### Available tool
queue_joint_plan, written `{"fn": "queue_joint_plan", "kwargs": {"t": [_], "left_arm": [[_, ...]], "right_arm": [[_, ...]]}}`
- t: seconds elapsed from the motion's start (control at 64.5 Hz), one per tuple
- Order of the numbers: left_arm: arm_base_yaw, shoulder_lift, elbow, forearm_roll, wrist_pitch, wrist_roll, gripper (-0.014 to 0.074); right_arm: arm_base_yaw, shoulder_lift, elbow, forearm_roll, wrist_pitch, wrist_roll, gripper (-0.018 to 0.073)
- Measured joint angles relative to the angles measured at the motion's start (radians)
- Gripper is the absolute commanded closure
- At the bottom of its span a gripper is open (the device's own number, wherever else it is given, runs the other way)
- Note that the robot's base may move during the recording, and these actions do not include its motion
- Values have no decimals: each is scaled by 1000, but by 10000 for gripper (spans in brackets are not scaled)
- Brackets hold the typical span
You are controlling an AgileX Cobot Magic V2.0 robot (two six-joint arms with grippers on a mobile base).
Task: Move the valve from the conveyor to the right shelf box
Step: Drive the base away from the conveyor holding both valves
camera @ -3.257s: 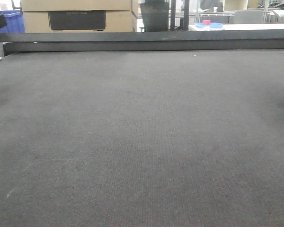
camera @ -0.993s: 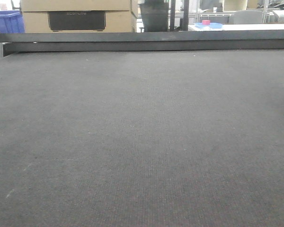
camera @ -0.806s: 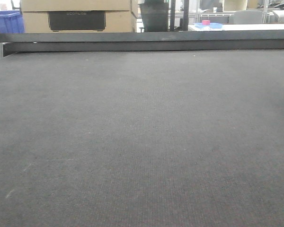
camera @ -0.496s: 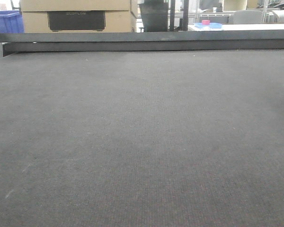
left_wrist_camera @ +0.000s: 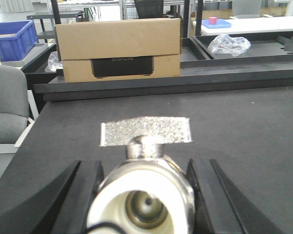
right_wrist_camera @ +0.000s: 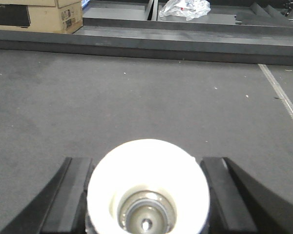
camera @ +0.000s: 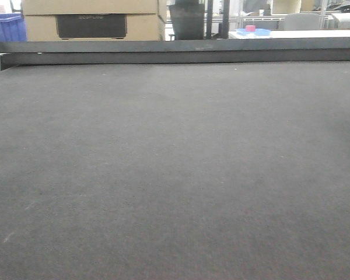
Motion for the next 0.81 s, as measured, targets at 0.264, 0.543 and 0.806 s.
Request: {"fn": "queue_joint_plan", "kwargs": {"t": [0.264, 0.543, 0.806], "left_arm": [[0, 0, 0, 0, 0, 0, 708], [0, -2, -1, 0, 0, 0, 708], [0, -2, -1, 0, 0, 0, 708]], "right_arm": [[0, 0, 0, 0, 0, 0, 713], [0, 0, 0, 1, 0, 0, 713], [0, 0, 0, 1, 0, 0, 713]]}}
